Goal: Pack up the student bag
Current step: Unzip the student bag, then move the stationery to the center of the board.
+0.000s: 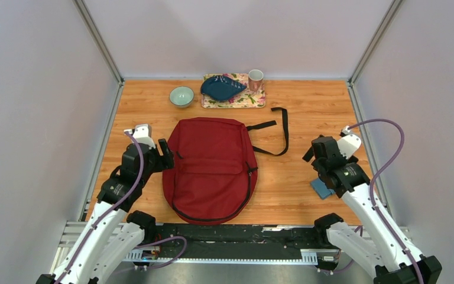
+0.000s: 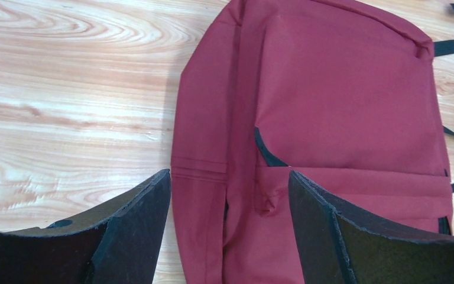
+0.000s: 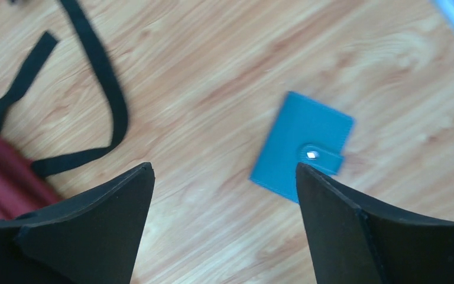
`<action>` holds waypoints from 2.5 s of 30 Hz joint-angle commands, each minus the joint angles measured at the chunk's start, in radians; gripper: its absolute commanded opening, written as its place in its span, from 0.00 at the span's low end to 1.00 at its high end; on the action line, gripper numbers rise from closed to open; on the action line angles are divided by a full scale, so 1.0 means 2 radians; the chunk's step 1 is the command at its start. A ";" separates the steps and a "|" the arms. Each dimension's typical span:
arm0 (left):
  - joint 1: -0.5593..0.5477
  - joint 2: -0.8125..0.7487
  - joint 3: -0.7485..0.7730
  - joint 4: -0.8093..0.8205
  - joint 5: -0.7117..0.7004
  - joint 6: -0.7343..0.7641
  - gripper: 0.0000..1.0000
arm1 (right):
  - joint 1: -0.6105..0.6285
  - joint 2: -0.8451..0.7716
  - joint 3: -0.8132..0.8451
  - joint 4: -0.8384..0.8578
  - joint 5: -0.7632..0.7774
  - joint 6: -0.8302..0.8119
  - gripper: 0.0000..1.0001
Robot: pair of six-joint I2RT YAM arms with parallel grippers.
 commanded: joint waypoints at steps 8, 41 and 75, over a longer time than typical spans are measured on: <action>0.004 -0.024 -0.005 0.017 0.021 -0.007 0.80 | -0.150 0.035 0.029 -0.083 0.032 -0.006 0.96; 0.004 -0.002 0.012 0.056 0.084 -0.008 0.82 | -0.313 0.237 -0.121 0.199 -0.420 -0.127 0.66; 0.004 0.041 0.046 0.056 0.250 0.025 0.83 | -0.085 0.195 -0.079 0.196 -0.341 -0.110 0.67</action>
